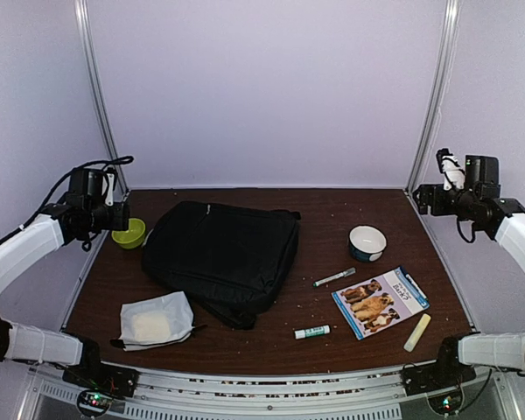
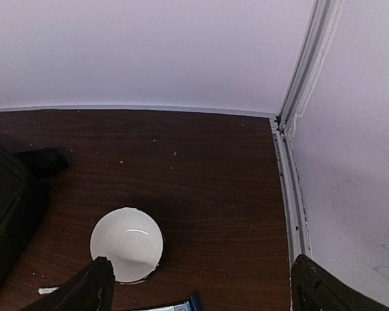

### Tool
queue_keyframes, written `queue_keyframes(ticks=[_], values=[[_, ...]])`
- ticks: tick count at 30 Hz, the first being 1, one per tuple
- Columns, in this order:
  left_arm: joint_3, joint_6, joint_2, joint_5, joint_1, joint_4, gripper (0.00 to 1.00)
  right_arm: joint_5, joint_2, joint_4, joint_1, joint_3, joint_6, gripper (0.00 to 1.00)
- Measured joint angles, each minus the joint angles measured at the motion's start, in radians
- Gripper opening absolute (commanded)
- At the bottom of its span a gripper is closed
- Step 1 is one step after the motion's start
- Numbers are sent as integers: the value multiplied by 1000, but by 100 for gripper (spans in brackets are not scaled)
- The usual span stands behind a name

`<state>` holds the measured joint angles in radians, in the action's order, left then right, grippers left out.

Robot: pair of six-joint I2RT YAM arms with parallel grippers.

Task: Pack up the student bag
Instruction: Adjust the student bag at the center of the board.

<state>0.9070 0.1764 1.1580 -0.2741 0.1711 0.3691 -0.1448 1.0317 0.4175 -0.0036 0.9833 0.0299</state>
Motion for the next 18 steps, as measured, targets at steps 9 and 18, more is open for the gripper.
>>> queue_keyframes(ticks=[9, 18], values=[[1, 39, 42, 100, -28, 84, 76, -185, 109, 53, 175, 8, 229, 83], [1, 134, 153, 211, -35, 174, 78, -212, 232, 180, 626, 59, 443, 75]])
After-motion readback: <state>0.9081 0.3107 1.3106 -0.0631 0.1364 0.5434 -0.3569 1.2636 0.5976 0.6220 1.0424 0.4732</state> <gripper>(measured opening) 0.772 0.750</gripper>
